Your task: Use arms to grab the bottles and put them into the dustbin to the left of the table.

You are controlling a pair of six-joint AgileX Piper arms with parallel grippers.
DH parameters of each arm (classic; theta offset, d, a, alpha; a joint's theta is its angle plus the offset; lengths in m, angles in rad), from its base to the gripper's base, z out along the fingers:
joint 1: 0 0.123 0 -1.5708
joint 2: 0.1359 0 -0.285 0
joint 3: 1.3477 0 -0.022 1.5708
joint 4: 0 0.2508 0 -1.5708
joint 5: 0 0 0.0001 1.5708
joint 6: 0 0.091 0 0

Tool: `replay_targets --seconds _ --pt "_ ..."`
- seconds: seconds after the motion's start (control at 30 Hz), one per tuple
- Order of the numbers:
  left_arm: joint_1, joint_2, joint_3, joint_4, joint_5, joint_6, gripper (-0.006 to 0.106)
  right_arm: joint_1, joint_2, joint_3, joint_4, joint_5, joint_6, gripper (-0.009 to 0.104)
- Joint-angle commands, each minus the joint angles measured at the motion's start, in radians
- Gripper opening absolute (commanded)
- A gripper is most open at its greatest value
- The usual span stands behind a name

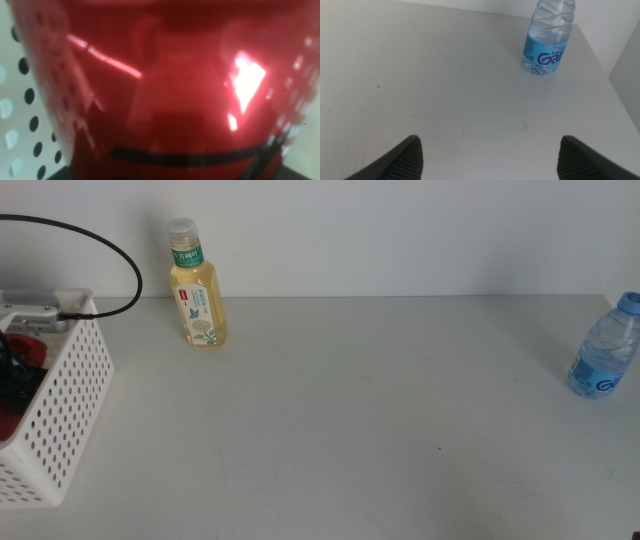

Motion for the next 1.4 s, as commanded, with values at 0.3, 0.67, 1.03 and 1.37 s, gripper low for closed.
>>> replay_targets --seconds 0.3,0.67,1.03,1.37 --pt "0.000 -0.059 -0.038 -0.053 -0.025 -0.014 0.037 -0.005 -0.021 -0.006 -0.009 -0.064 -0.009 0.094" --pt "0.000 -0.099 -0.104 -0.032 0.126 -0.015 0.094 -0.005 -0.021 -0.006 -0.009 -0.064 -0.009 0.094" --pt "-0.074 -0.392 -0.056 -0.230 -0.042 -0.055 0.094 -0.005 -0.021 -0.006 -0.009 -0.064 -0.009 0.094" --pt "-0.274 -0.612 -0.018 -0.222 -0.129 -0.075 0.094 -0.005 -0.021 -0.006 -0.009 -0.064 -0.009 0.094"
